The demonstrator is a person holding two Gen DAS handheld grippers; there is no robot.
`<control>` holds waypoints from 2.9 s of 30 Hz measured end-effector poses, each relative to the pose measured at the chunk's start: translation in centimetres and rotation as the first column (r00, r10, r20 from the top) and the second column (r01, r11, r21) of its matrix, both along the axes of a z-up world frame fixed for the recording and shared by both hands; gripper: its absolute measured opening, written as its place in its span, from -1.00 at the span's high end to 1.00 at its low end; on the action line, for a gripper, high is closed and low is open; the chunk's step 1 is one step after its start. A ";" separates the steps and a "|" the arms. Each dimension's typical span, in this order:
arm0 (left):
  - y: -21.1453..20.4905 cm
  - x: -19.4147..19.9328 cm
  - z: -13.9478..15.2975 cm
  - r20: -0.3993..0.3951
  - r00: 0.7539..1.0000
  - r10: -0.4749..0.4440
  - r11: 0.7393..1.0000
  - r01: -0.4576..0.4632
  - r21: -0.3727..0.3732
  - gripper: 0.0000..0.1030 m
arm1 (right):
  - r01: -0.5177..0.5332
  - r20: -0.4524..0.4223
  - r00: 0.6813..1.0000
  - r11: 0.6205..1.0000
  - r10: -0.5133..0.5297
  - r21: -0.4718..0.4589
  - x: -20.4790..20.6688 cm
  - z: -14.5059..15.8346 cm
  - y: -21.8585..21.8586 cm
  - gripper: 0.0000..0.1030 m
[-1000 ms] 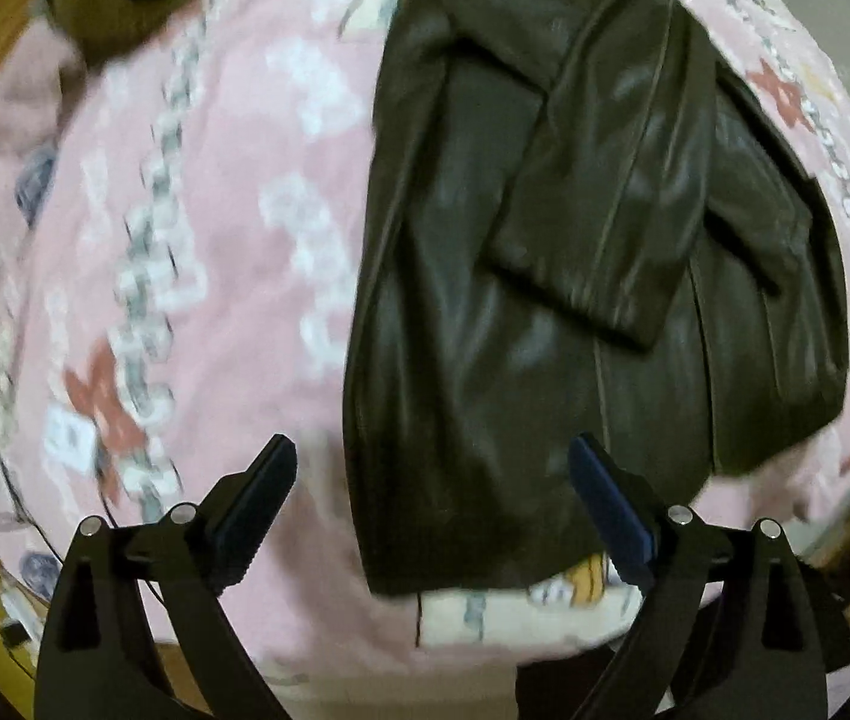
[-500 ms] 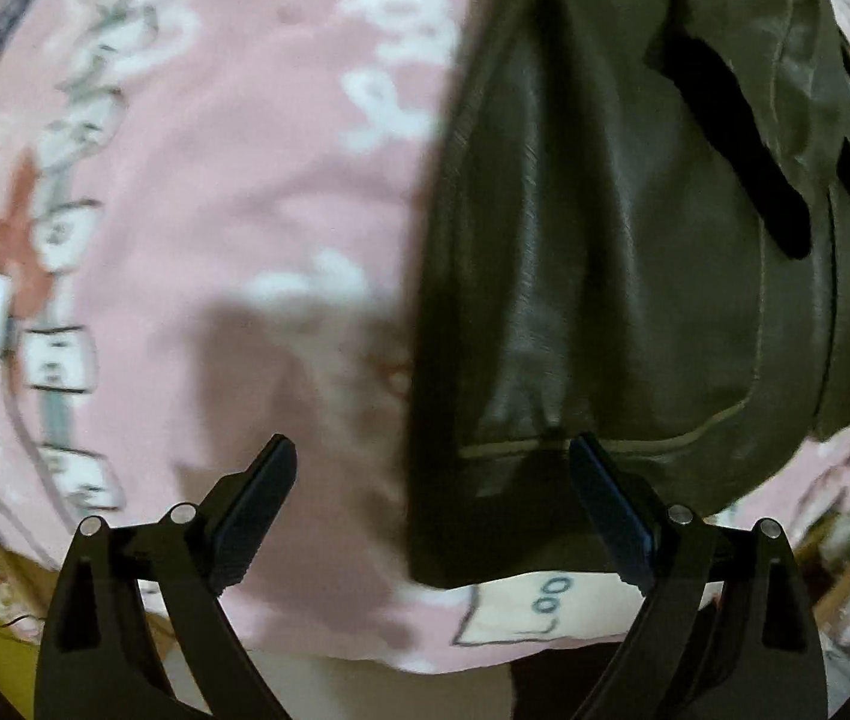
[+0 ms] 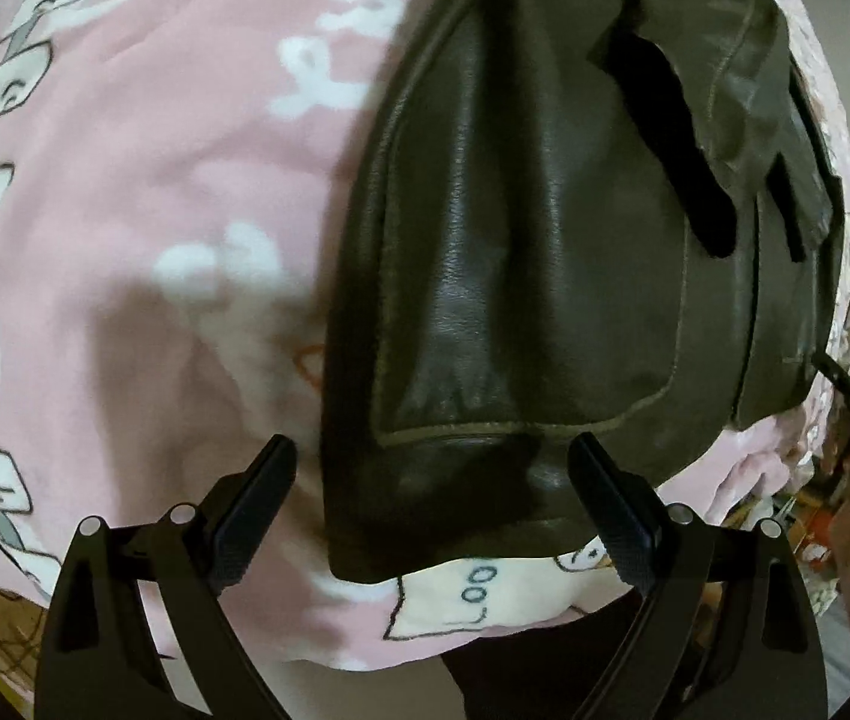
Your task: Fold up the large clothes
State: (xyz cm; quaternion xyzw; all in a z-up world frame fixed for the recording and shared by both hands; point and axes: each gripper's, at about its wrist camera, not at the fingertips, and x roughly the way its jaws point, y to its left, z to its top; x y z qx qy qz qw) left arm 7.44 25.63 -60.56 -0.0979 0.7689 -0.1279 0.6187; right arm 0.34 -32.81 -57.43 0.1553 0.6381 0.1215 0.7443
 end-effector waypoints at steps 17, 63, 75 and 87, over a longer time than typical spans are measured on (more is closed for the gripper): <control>1.1 1.6 -2.3 -0.115 0.991 -0.067 0.997 0.061 -0.057 -0.71 | -0.039 0.021 0.999 0.996 0.041 -0.084 -0.2 -1.5 1.5 -0.90; -3.9 5.5 13.7 0.090 0.990 0.106 0.991 -0.098 -0.091 0.92 | 0.131 0.051 0.987 0.941 -0.154 0.314 0.6 11.3 1.6 0.85; -7.9 17.3 21.2 0.292 0.931 0.220 0.975 -0.216 -0.048 0.91 | 0.071 0.213 0.956 0.863 -0.202 0.500 13.0 19.3 -1.1 0.85; -6.2 30.9 24.8 0.438 0.880 0.184 0.964 -0.249 0.097 0.91 | 0.221 0.165 0.917 0.808 -0.362 0.546 28.7 22.4 -3.8 0.85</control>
